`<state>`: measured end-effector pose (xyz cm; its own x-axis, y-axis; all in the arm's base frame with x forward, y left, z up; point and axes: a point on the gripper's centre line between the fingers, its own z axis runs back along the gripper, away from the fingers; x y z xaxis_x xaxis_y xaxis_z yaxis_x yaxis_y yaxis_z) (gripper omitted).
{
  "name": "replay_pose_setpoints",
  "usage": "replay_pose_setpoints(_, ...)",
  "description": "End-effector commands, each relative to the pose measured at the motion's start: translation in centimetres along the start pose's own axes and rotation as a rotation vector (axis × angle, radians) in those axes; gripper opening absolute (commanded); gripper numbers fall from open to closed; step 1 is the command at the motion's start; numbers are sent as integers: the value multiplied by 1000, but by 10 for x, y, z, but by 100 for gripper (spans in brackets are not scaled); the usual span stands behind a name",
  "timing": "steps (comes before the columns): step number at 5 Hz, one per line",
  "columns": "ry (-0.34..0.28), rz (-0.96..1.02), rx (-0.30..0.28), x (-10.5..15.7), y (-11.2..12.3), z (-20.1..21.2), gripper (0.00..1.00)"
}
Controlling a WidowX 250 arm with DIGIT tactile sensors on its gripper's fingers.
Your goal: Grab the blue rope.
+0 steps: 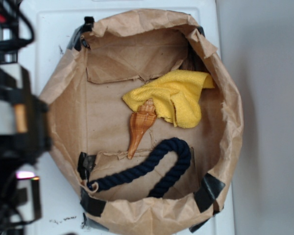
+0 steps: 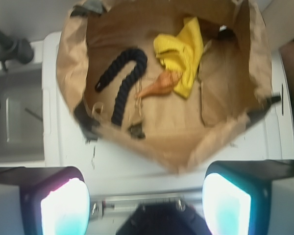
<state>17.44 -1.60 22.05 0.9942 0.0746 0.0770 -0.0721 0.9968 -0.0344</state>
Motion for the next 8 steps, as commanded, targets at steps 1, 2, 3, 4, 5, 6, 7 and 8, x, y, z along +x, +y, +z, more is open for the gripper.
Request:
replay_pose_setpoints(1,-34,40,0,45,12,-27,100)
replay_pose_setpoints(2,-17,215,12,49,28,-54,100)
replay_pose_setpoints(3,-17,215,12,49,28,-54,100)
replay_pose_setpoints(4,-17,215,12,49,28,-54,100)
replay_pose_setpoints(5,-17,215,12,49,28,-54,100)
replay_pose_setpoints(6,-17,215,12,49,28,-54,100)
replay_pose_setpoints(7,12,283,46,54,29,-76,100)
replay_pose_setpoints(8,38,290,8,54,27,-94,100)
